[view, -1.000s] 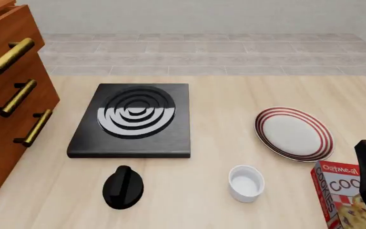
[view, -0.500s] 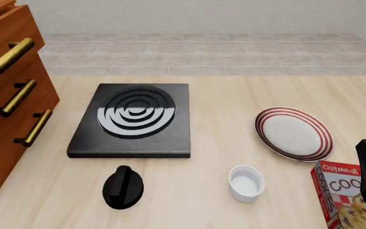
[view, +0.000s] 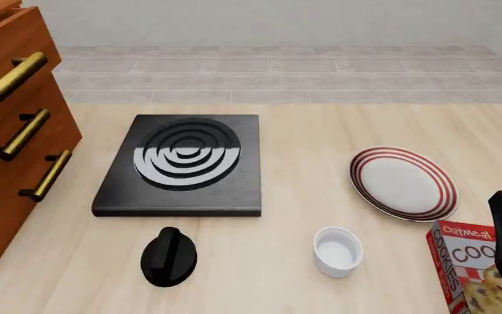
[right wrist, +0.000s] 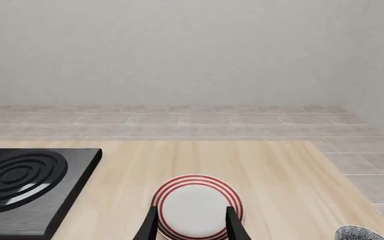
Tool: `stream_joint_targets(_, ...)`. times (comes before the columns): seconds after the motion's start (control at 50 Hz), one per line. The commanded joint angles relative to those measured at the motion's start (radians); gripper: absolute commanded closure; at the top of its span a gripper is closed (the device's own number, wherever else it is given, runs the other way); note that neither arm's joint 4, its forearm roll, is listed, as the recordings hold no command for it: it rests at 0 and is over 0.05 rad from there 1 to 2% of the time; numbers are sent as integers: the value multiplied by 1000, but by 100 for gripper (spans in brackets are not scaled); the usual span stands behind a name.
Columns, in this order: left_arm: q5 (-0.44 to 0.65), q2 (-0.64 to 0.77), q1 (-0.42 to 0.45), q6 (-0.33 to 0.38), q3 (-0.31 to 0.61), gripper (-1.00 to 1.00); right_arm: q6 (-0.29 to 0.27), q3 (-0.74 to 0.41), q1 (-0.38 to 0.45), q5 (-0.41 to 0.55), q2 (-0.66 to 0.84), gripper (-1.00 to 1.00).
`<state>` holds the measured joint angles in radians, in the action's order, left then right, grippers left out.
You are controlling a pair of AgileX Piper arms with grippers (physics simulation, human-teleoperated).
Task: Pick the akita bowl in the top layer of the wooden cabinet and place it on the plate.
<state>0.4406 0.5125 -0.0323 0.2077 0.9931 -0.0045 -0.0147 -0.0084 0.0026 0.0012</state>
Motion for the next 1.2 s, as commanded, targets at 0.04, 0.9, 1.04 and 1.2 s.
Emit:
stream_joint_targets(0.04, 94, 92, -16, 26, 118, -100, 0, -2, -1, 1, 0, -100)
stream_joint_targets(0.9, 319, 313, 1, 80, 269, -100, 1, -1, 2, -1, 2, -100)
stream_joint_targets(1.04, 393, 377, -16, 57, 340, -100, 3, 0, 2, 2, 1, -100)
stream_joint_targets(1.2, 432, 408, -41, 72, 347, -100, 3, 1, 3, 3, 1, -100)
